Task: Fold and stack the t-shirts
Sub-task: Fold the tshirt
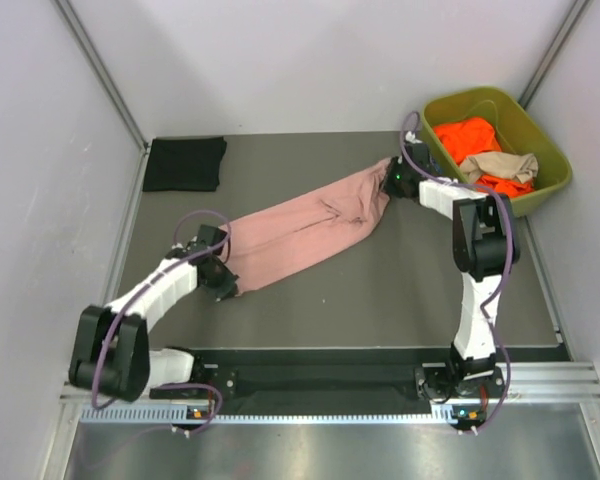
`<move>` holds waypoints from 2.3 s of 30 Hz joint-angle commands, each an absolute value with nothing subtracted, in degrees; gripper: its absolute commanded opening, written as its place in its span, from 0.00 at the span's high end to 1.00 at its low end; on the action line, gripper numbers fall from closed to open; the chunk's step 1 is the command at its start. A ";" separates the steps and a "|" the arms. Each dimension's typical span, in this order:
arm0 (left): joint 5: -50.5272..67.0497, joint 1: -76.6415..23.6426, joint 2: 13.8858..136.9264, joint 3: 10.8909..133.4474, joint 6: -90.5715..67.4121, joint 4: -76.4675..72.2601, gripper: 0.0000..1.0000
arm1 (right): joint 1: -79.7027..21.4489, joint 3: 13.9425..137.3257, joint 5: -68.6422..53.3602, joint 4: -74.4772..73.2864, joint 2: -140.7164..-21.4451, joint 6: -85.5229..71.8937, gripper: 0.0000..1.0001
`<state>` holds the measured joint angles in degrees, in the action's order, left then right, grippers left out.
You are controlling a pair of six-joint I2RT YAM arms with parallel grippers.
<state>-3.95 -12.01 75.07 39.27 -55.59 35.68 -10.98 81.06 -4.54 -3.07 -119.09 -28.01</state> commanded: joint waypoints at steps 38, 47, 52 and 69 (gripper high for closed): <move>9.67 -55.73 90.10 61.08 -58.20 22.04 0.40 | -7.38 133.24 -4.22 -14.68 -145.99 -19.07 0.35; 8.35 -31.43 68.13 53.45 -46.86 32.08 0.34 | -9.31 121.61 -8.52 -27.08 -127.05 -23.54 0.32; 9.23 -21.37 65.56 50.10 -39.38 35.42 0.26 | -11.15 107.17 -17.28 -28.39 -113.68 -26.10 0.27; 29.97 -3.96 83.05 49.05 -30.76 37.09 0.15 | -33.39 36.85 -30.67 -6.18 -72.52 -42.70 0.32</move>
